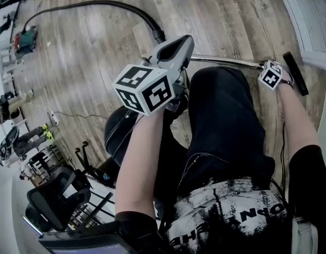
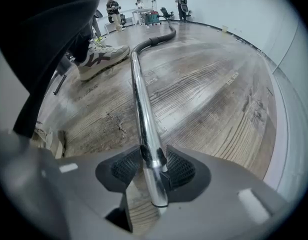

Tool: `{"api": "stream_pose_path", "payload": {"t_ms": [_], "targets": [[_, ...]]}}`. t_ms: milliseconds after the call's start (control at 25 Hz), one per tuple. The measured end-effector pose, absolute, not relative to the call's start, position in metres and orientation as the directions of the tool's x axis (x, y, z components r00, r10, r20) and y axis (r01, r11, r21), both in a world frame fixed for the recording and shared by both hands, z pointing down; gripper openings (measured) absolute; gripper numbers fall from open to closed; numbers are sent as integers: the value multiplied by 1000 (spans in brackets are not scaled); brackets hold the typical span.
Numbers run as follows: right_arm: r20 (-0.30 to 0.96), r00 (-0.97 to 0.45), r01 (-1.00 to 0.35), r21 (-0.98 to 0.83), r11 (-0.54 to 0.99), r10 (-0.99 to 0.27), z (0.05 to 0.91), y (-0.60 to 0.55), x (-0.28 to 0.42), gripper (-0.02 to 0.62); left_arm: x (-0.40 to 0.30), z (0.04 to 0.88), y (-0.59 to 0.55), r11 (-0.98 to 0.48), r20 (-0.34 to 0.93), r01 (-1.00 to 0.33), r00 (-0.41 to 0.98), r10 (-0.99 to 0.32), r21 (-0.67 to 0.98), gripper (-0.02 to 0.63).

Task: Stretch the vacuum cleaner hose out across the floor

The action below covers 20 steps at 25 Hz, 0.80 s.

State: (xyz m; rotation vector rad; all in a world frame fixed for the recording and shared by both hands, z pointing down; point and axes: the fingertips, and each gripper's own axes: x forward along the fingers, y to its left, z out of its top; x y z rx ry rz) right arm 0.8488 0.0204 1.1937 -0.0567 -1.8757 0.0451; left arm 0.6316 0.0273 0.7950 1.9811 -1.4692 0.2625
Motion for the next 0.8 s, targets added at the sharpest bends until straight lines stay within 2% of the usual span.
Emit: {"api": "stream_pose_path", "payload": {"t_ms": [240,280,320,600,800], "targets": [[943,-328,-13,-59,998,51,1188,22,847,111,627,798,25,-169,514,-912,355,-781,374,-1],[941,-335,-18,-58,998,49,1184,22,845,85,627,798,23,-173,507,-909,361,-782,379,0],[939,-340,-22,-60,998,49,1182,23,844,8,626,798,21,-177,502,-906,367,-783,386,0],[944,-321,-72,-108,992,79,1177,21,834,8,608,796,0,-241,484,-903,398,-779,355,-1],[947,-314,-174,-134,976,74,1145,6,814,6,582,793,-34,-306,463,-887,444,-767,345,0]]}}
